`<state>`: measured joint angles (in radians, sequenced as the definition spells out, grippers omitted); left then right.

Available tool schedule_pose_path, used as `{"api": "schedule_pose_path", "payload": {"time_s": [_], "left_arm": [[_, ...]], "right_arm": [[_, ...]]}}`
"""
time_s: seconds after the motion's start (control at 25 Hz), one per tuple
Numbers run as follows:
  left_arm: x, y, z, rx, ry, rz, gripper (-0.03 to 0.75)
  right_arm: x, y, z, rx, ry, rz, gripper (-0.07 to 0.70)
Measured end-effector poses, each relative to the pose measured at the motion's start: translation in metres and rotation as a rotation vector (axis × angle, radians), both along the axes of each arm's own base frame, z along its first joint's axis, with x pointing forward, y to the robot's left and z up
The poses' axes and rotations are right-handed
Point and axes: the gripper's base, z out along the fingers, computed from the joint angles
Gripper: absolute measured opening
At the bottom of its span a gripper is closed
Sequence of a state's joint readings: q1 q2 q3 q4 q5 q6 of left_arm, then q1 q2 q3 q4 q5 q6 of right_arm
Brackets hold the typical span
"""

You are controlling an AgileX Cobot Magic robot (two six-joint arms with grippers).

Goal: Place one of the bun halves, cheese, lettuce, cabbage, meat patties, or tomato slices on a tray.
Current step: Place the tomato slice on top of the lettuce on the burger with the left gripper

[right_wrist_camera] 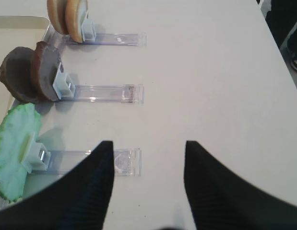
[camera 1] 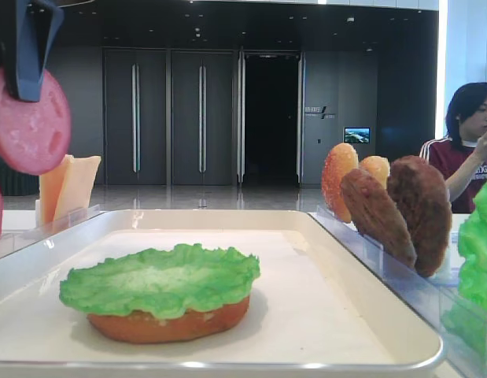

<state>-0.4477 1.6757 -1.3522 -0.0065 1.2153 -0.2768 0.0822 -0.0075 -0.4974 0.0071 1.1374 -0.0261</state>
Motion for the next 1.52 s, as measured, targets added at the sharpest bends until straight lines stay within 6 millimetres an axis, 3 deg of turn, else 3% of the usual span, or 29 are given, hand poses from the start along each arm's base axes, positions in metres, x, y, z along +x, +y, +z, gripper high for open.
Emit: {"api": "schedule_pose_path", "payload": {"time_s": [0.32,0.6,0.84,1.16,1.52], "left_arm": [[-0.022,-0.002,-0.015,-0.096,0.094,-0.035,0.046],[-0.025,-0.024,-0.008,-0.351,0.09,-0.105,0.046],[-0.027,-0.027,-0.01,-0.384,0.083,-0.199,0.046],[-0.039,-0.027,-0.046,-0.518,0.135,-0.252,0.046],[-0.025,-0.038,-0.082,-0.632,0.159,-0.228,0.045]], "right_arm": [[0.0,0.0,0.0,0.0,0.0,0.0,0.354],[0.0,0.0,0.0,-0.001,0.0,0.0,0.354],[0.0,0.0,0.0,-0.001,0.0,0.0,0.354],[0.0,0.0,0.0,-0.001,0.0,0.0,0.354],[0.0,0.0,0.0,-0.001,0.0,0.0,0.354]]}}
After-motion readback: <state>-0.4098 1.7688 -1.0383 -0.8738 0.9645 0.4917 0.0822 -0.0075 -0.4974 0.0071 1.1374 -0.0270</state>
